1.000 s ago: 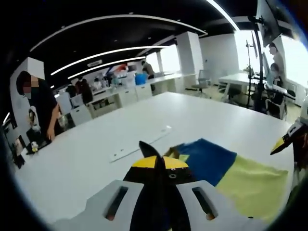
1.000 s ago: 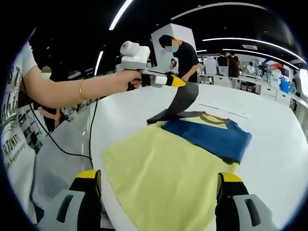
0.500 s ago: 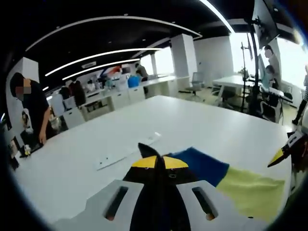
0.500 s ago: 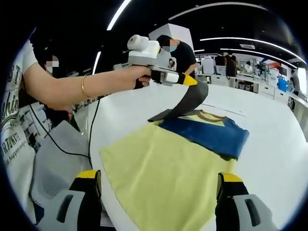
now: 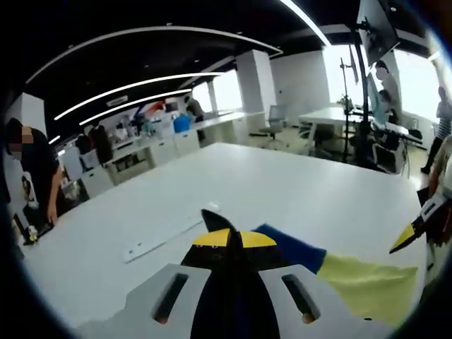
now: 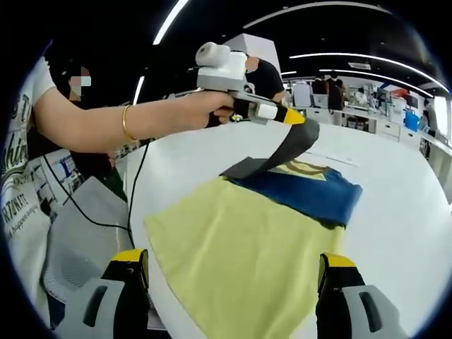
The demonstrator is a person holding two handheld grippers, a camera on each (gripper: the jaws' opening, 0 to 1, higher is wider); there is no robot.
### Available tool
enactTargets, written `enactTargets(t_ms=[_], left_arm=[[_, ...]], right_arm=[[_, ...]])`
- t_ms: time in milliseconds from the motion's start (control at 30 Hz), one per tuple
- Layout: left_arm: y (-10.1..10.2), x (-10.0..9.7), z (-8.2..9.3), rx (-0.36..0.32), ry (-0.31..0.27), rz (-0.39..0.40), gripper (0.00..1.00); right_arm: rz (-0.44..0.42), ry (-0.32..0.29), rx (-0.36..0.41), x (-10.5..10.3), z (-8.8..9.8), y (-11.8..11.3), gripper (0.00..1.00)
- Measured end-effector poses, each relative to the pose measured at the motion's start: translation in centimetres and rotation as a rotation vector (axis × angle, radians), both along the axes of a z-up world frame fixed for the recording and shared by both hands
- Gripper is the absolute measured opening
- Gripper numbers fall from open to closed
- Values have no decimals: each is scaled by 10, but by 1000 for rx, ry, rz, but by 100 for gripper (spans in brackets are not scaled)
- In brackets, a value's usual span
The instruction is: Fold the garment on the visible template until the final outline fits inside the template.
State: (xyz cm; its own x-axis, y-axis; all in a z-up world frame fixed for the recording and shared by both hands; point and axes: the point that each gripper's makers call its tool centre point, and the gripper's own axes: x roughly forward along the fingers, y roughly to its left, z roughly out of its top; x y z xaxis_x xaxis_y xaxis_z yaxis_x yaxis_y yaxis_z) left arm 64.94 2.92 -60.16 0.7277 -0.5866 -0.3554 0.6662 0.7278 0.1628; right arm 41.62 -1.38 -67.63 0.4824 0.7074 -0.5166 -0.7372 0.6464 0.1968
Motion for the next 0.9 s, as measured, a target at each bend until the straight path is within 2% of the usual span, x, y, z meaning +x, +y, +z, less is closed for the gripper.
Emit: enactTargets(t_ms=[400, 900], left_arm=[[-34, -3, -19, 28, 17, -61, 0], [-68, -15, -82, 77, 104, -127, 0]], right_arm=[[-12, 6, 5, 1, -3, -2, 99], [-66, 5, -11, 9, -3, -27, 99]])
